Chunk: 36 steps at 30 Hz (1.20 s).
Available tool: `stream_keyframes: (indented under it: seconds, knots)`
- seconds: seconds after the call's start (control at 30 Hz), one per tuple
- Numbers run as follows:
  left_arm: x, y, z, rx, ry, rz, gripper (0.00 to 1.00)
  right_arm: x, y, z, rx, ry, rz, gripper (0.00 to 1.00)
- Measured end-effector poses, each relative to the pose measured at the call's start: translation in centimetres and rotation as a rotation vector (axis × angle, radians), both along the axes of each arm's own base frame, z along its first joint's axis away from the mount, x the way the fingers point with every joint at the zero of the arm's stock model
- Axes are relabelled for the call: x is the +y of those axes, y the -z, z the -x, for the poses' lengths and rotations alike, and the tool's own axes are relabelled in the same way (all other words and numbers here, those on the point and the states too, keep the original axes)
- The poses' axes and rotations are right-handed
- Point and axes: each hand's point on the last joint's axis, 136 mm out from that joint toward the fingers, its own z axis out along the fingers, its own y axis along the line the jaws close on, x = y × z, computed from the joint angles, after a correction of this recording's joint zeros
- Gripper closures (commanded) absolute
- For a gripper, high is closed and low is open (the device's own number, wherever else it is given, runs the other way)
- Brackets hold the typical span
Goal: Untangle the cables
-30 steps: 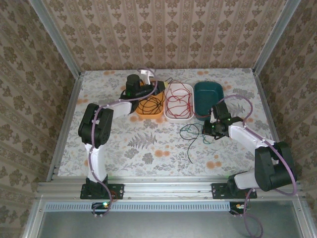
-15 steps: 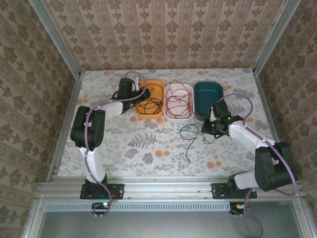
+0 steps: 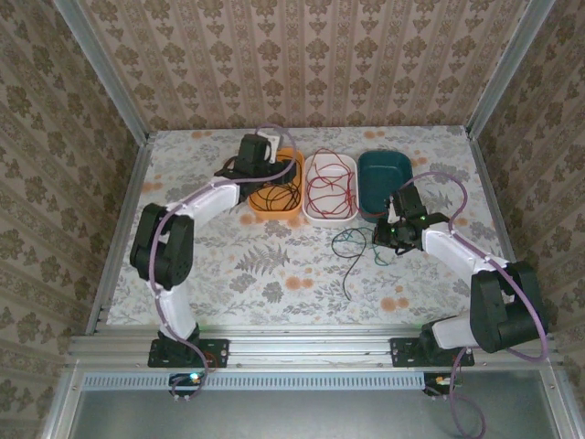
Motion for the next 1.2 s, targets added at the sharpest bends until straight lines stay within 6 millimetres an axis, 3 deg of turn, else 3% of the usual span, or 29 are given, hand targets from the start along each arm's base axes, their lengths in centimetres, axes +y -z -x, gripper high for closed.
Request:
stream_keyframes:
  seconds: [0.1, 0.17, 0.27, 0.33, 0.47, 0.57, 0.67, 0.77, 1.2]
  knots:
    - [-2.0, -4.4, 2.7, -0.115, 0.106, -0.03, 0.29, -0.2, 0.0, -0.1, -0.002, 0.018, 0.005, 1.0]
    - [-3.7, -6.8, 5.7, -0.164, 0.229, -0.019, 0.29, -0.3, -0.1, -0.1, -0.004, 0.029, 0.004, 1.0]
    - [-6.1, -7.6, 10.5, -0.166, 0.428, -0.003, 0.29, -0.4, -0.2, -0.2, -0.007, 0.048, 0.003, 1.0]
    - [-7.8, -5.9, 13.5, -0.132, 0.542, -0.014, 0.29, -0.6, -0.1, -0.3, -0.006, 0.064, 0.003, 1.0]
    - [-11.2, 0.9, 19.4, -0.018, 0.721, -0.103, 0.3, -0.8, -0.1, -0.3, 0.0, 0.094, -0.009, 1.0]
    - [-13.2, 5.3, 22.4, 0.047, 0.803, -0.168, 0.31, -1.0, -0.1, -0.4, 0.008, 0.119, -0.021, 1.0]
    - [-14.6, 8.0, 23.4, 0.064, 0.825, -0.2, 0.31, -1.1, 0.1, -0.4, 0.021, 0.142, -0.032, 1.0]
    - [-15.3, 9.3, 22.7, 0.056, 0.8, -0.2, 0.31, -0.9, 0.5, -0.7, 0.045, 0.157, -0.05, 1.0]
    - [-19.3, 10.6, 20.0, 0.026, 0.794, -0.151, 0.34, -0.3, 1.1, -1.9, 0.103, 0.233, -0.147, 1.0]
